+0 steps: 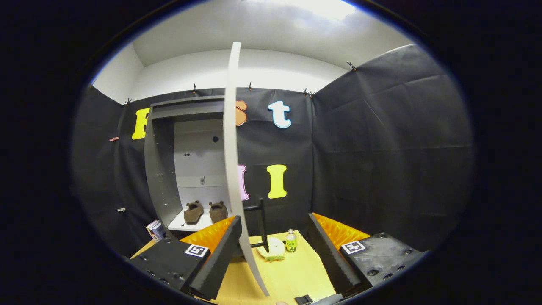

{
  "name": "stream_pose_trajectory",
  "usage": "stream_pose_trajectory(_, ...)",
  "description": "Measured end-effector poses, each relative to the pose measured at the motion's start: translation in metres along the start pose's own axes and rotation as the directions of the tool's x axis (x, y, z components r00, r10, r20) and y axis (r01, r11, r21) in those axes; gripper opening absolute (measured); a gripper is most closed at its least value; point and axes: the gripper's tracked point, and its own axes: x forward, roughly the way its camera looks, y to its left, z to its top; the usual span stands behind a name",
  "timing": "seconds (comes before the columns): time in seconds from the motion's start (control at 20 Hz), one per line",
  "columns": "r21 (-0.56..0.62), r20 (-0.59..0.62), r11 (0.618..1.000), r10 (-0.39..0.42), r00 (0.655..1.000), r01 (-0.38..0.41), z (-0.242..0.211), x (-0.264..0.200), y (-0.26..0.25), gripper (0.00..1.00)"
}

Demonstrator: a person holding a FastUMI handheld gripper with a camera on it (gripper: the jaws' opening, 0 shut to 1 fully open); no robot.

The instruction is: Open the shoe cabinet door, grab the shoes and put them into the shoe cabinet, then close the shoe cabinet door.

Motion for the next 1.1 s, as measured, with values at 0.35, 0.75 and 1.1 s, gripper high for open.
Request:
stream_pose_trajectory(0.35,0.003,-0.074,0.995,0.104,0.992,-0.104,-0.033,0.037,0.004,0.98)
stream_pose_trajectory(0.75,0.036,-0.099,0.982,0.186,0.977,-0.184,-0.045,0.038,0.036,0.96)
stream_pose_trajectory(1.1,0.049,-0.109,0.955,0.295,0.949,-0.291,-0.055,0.027,0.13,0.96)
